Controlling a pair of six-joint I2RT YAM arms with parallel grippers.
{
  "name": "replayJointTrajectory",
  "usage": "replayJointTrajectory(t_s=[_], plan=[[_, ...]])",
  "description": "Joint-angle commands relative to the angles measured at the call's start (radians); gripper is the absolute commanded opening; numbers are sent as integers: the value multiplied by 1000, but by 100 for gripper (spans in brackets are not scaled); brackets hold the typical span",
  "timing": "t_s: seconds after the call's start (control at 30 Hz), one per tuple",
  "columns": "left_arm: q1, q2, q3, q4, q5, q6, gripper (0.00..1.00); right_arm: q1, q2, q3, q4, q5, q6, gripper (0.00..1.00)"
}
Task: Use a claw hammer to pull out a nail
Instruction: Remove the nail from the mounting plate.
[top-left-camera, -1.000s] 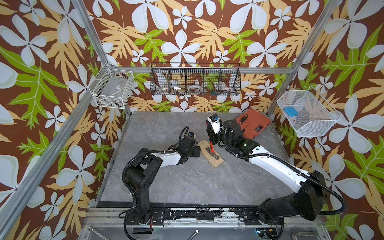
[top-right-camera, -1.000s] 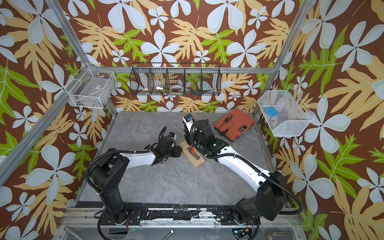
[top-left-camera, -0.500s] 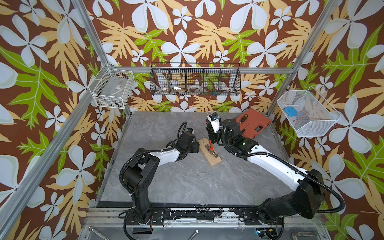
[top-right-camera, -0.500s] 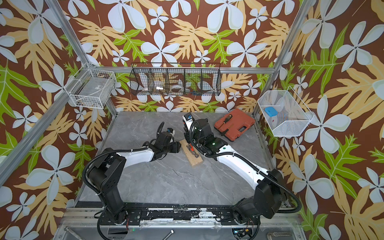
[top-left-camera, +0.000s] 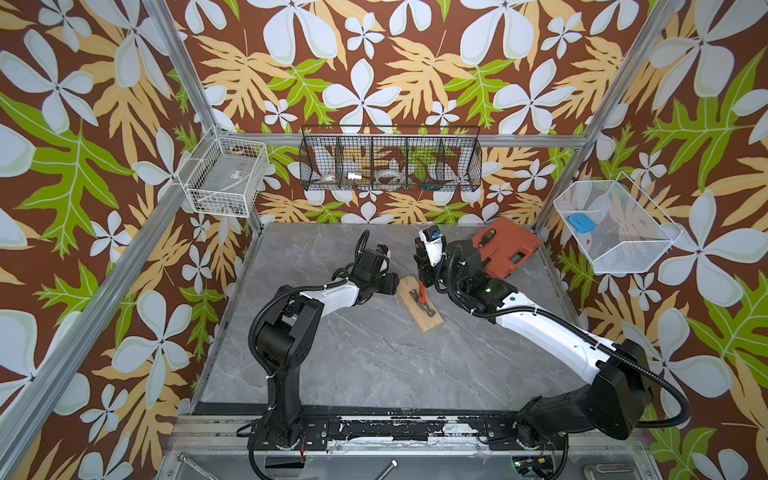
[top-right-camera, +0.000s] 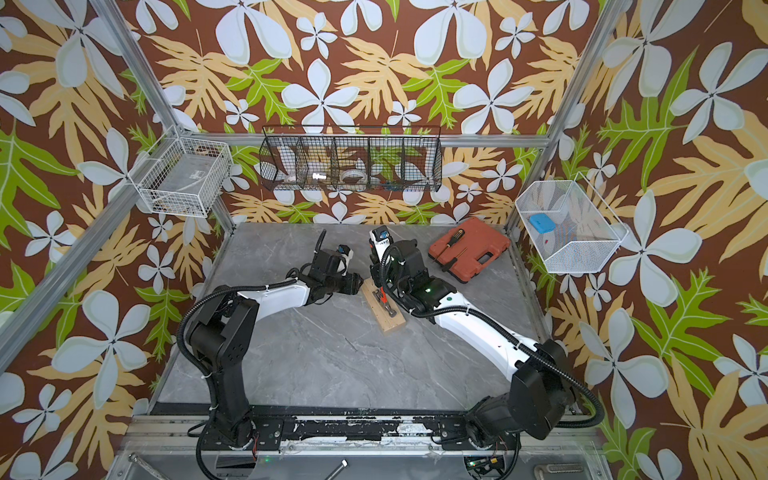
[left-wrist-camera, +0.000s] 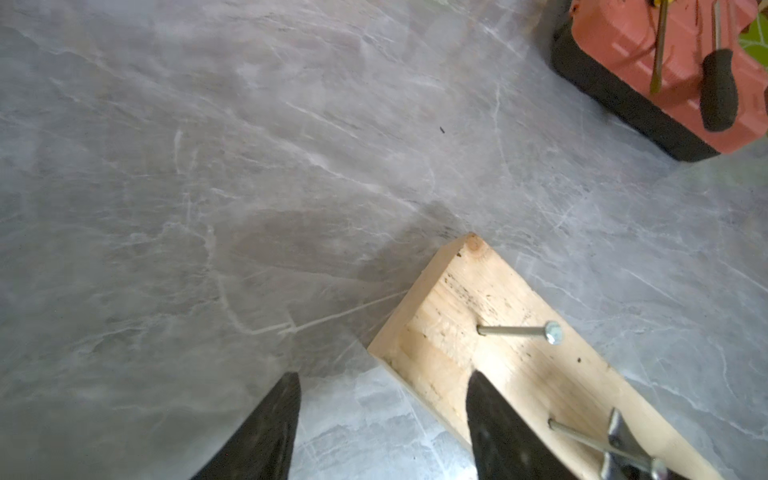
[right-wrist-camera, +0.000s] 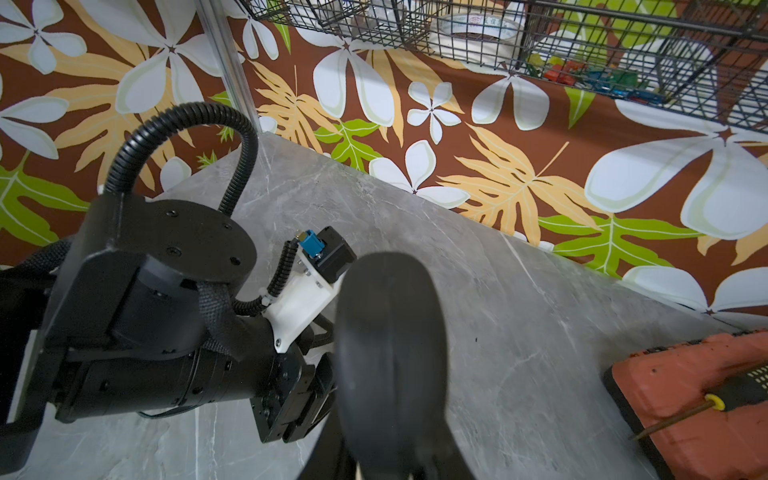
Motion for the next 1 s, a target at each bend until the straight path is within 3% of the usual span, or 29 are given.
replayJointTrajectory(t_s=[0.0,0.23,0.97], plan=[[1,16,24,-28,16,35,66,3,-6,-13,72,26,78,0],[1,41,32,-28,23,38,66,8,-21,-48,111,57,107,0],[1,89,38,-20,31,24,66,85,-99,-269,348,154,28,0]])
